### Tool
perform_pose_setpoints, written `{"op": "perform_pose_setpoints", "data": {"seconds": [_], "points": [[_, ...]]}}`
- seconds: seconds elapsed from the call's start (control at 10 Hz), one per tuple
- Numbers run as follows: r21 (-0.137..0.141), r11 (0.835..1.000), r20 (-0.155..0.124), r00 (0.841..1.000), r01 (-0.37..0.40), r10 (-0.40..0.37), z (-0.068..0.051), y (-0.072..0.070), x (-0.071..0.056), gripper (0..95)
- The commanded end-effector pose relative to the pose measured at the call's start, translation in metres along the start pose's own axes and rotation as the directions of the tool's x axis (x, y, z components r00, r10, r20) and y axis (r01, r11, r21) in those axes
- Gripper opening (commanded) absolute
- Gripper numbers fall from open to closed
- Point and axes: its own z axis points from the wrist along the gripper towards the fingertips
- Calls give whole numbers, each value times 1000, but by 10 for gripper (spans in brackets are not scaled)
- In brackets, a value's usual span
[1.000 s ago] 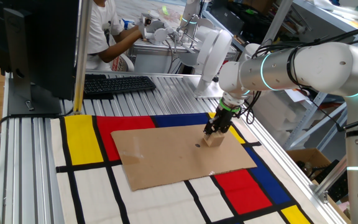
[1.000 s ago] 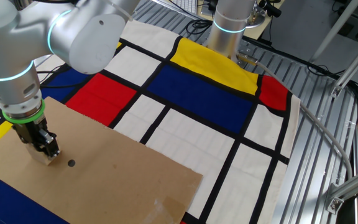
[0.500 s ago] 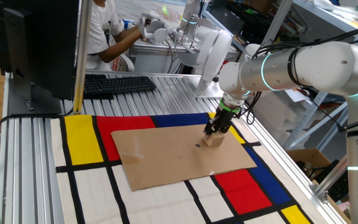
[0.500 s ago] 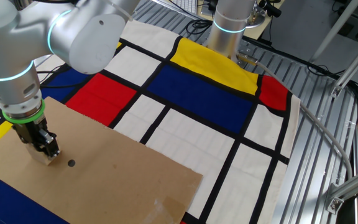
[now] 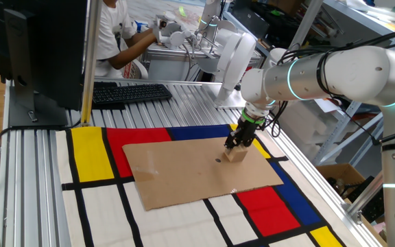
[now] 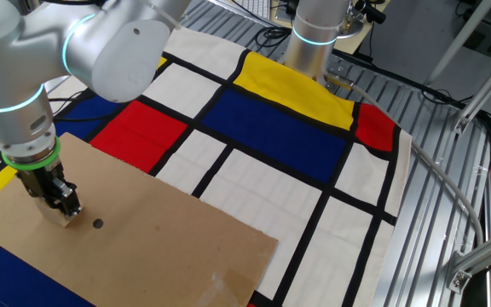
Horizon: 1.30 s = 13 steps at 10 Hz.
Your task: Hold a small block with the gripper and sweep it from left to right on the table
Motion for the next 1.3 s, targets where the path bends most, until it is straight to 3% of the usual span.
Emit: {"op": "perform_pose_setpoints", "data": {"seconds": [0.1,0.3,0.5,1.2,1.3], "points": [[2,1000,-4,1000,-4,5,0,2,1,0],[-2,1000,-4,1000,-10,10,1,6,2,0],[17,1000,2,1000,-5,5,0,11,1,0],[7,1000,-6,1000,-19,19,2,24,2,0],[20,1000,0,1000,-16,16,1,26,1,0]]}}
